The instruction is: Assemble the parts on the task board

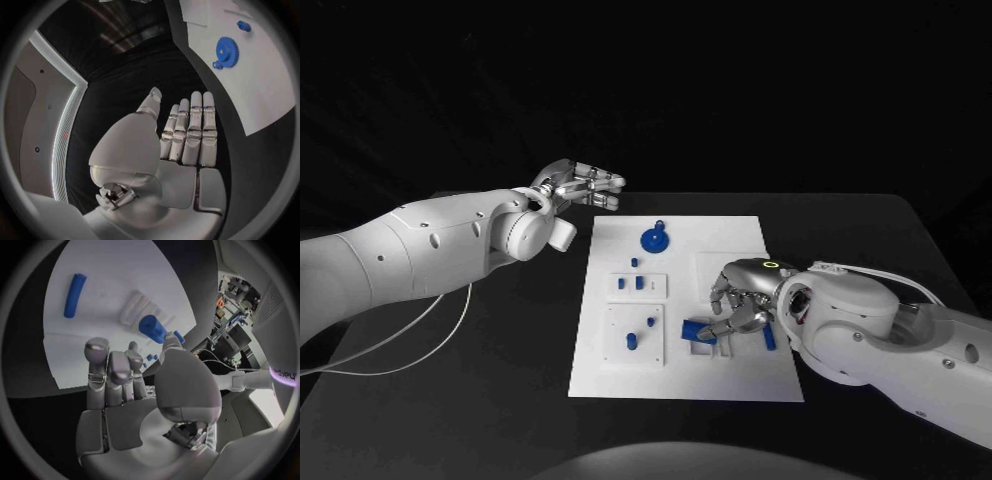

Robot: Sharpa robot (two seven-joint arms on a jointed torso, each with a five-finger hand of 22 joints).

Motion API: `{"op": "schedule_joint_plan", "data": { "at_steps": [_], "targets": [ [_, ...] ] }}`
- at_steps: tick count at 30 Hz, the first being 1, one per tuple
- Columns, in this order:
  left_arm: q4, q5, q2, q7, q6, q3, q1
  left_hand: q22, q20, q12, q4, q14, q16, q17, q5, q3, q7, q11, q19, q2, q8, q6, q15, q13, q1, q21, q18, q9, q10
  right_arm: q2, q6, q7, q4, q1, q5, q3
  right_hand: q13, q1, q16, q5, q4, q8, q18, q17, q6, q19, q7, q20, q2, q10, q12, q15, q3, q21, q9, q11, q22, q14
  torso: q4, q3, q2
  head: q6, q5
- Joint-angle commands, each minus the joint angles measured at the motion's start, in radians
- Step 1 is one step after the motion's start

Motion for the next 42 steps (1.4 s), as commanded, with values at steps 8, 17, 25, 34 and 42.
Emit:
{"op": "schedule_joint_plan", "data": {
  "at_steps": [8, 17, 25, 34, 42],
  "targets": [
    [0.001, -0.002, 0.004, 0.006, 0.015, 0.001, 0.0, -0.001, 0.001, 0.004, 0.006, 0.001, 0.0, 0.002, -0.005, -0.001, 0.0, 0.0, -0.006, 0.002, -0.001, -0.006, 0.005, 0.0, -0.008, 0.001, -0.009, 0.0, -0.005, 0.03, 0.044, 0.004, -0.018, 0.0, -0.103, -0.019, -0.002, -0.013, -0.006, -0.014, 0.003, 0.003, 0.006, 0.001, -0.002, 0.049, -0.003, 0.001, -0.007, -0.008, -0.004, 0.001, -0.003, -0.007, 0.036, -0.001, 0.083, 0.005, -0.0008, 0.0003, 0.0, -0.002, 0.0],
    [0.001, -0.002, 0.004, 0.004, 0.016, 0.001, 0.0, -0.002, 0.001, 0.005, 0.009, 0.001, 0.0, 0.002, -0.006, -0.001, 0.0, 0.0, -0.005, 0.001, -0.001, -0.007, 0.006, 0.0, -0.011, 0.001, -0.009, 0.0, -0.005, 0.046, 0.063, 0.003, -0.028, 0.0, -0.113, -0.037, 0.001, -0.01, -0.004, 0.075, 0.0, 0.002, 0.001, 0.003, 0.035, 0.05, -0.011, -0.003, 0.018, -0.002, 0.002, -0.003, 0.013, -0.002, 0.019, -0.007, 0.085, 0.006, -0.0004, 0.0002, 0.0, -0.004, 0.0],
    [0.001, -0.002, 0.004, 0.004, 0.017, 0.001, 0.0, -0.002, 0.001, 0.005, 0.009, 0.001, 0.0, 0.002, -0.006, -0.001, 0.0, 0.0, -0.005, 0.001, -0.001, -0.007, 0.006, 0.0, -0.011, 0.001, -0.009, 0.0, -0.005, 0.048, 0.076, 0.009, -0.027, 0.0, -0.109, -0.044, 0.006, -0.005, -0.001, 0.23, -0.062, 0.0, -0.008, 0.004, 0.095, 0.05, -0.022, -0.009, 0.08, 0.009, 0.007, -0.009, 0.043, 0.005, -0.098, -0.016, 0.085, 0.008, -0.001, -0.0002, -0.001, -0.005, 0.0],
    [0.001, -0.002, 0.003, 0.003, 0.016, 0.001, 0.0, -0.002, 0.001, 0.005, 0.009, 0.001, 0.0, 0.002, -0.006, -0.001, 0.0, 0.0, -0.005, 0.001, -0.001, -0.007, 0.006, 0.0, -0.011, 0.001, -0.009, 0.0, -0.005, 0.046, 0.052, 0.012, -0.027, 0.0, -0.098, -0.046, 0.016, -0.139, 0.001, -0.006, -0.221, 0.002, -0.017, 0.005, 0.144, 0.051, -0.042, -0.018, -0.001, 0.022, 0.009, -0.016, 0.643, 0.016, -0.237, -0.03, 0.087, 0.009, -0.0005, 0.0006, 0.0, -0.003, -0.001],
    [0.003, -0.004, 0.0, 0.001, 0.016, 0.001, 0.0, -0.002, 0.001, 0.005, 0.009, 0.001, 0.0, 0.002, -0.006, -0.001, 0.0, 0.0, -0.005, 0.001, -0.001, -0.007, 0.006, 0.0, -0.011, 0.001, -0.009, 0.0, -0.005, 0.033, -0.002, 0.007, -0.019, 0.0, -0.041, -0.046, 0.018, -0.216, 0.001, 0.061, -0.302, 0.003, -0.021, -0.002, 0.159, 0.052, -0.049, -0.023, 0.029, 0.033, 0.008, -0.021, 0.71, 0.023, -0.232, -0.036, 0.086, 0.009, -0.001, 0.0007, 0.0, -0.002, -0.001]
  ]
}}
